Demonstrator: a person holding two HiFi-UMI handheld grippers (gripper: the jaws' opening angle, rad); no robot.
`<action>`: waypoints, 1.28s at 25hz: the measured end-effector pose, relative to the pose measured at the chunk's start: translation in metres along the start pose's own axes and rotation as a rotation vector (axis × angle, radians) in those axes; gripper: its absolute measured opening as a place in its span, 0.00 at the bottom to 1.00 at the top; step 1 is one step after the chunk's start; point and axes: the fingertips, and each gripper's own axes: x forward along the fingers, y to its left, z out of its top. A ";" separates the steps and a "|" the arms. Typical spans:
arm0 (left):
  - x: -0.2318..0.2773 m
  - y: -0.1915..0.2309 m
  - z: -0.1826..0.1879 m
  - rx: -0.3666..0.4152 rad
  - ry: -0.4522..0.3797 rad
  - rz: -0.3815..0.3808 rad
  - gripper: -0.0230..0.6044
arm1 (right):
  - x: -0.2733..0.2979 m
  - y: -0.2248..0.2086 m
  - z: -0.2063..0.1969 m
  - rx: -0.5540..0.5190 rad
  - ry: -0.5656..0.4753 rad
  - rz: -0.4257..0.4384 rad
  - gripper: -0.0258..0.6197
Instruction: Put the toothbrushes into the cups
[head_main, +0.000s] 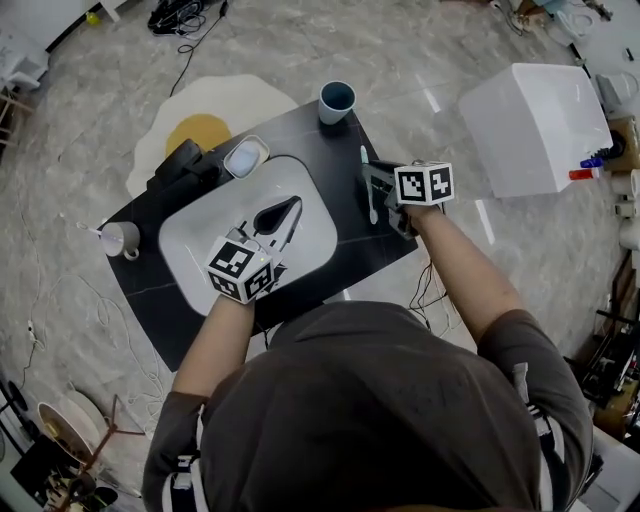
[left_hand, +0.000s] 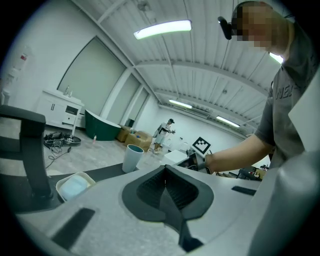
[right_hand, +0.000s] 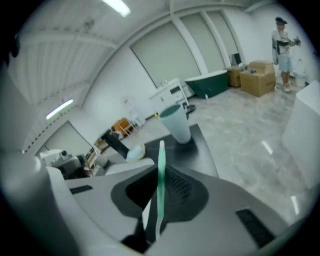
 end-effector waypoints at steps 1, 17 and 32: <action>0.004 0.000 0.006 0.005 -0.002 -0.011 0.05 | -0.011 0.010 0.022 -0.008 -0.080 0.036 0.09; 0.057 0.035 0.059 0.032 -0.021 -0.053 0.05 | -0.051 0.047 0.270 -0.314 -0.737 0.058 0.10; 0.060 0.036 0.032 0.025 0.013 -0.043 0.05 | 0.045 -0.001 0.198 -0.365 -0.485 -0.056 0.17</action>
